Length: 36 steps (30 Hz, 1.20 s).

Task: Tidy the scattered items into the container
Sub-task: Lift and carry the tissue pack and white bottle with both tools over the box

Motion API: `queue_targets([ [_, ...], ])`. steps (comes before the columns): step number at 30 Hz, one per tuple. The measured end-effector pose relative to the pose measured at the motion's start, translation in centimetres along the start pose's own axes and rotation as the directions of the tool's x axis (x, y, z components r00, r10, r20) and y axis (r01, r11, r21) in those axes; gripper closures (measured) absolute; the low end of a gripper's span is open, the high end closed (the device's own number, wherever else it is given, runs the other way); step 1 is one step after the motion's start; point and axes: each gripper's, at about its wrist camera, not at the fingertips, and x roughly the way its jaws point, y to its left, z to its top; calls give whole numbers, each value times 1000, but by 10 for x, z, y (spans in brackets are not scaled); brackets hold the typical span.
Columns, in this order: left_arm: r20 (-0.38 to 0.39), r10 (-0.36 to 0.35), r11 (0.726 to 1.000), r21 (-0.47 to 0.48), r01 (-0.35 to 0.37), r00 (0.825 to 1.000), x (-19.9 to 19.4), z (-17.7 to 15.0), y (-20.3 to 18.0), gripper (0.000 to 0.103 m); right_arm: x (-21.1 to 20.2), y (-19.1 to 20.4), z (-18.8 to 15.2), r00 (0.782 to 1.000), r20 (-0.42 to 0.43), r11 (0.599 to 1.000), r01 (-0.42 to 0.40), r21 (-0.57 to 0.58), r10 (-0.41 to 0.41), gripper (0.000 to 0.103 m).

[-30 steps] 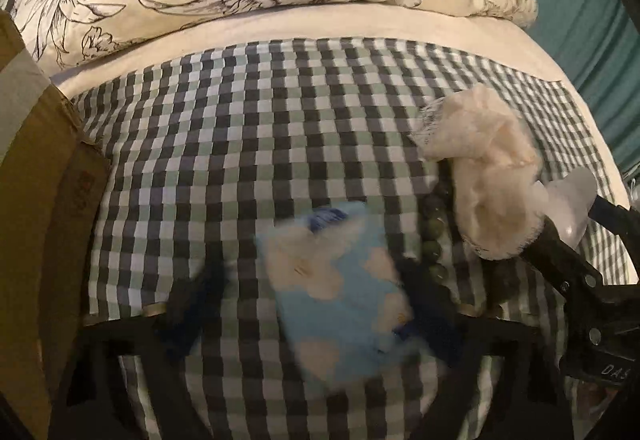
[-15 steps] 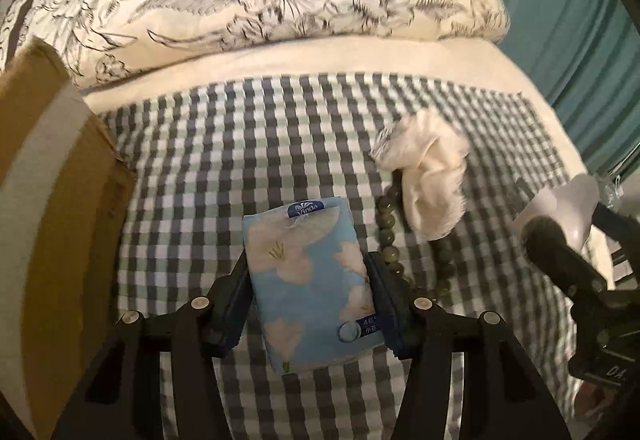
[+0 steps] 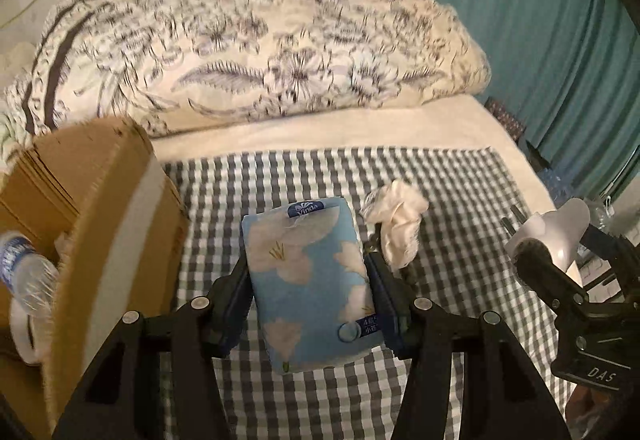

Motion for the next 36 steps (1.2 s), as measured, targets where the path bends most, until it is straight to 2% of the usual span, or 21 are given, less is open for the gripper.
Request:
queue_targets([
  [7, 71, 0, 1000, -1, 0, 997, -39, 5, 6, 48, -35, 12, 7, 998, 56, 1000, 8, -10, -7, 2],
  [18, 181, 17, 1000, -17, -14, 983, -104, 8, 23, 48, -91, 38, 16, 989, 146, 999, 26, -24, -22, 2],
  [28, 251, 51, 998, -36, -44, 967, -149, 5, 41, 48, -134, 63, 23, 976, 219, 999, 4, -37, 4, 2],
  [36, 276, 90, 995, -65, -75, 957, -172, 0, 64, 48, -153, 87, 29, 966, 256, 998, -25, -59, 39, 2],
])
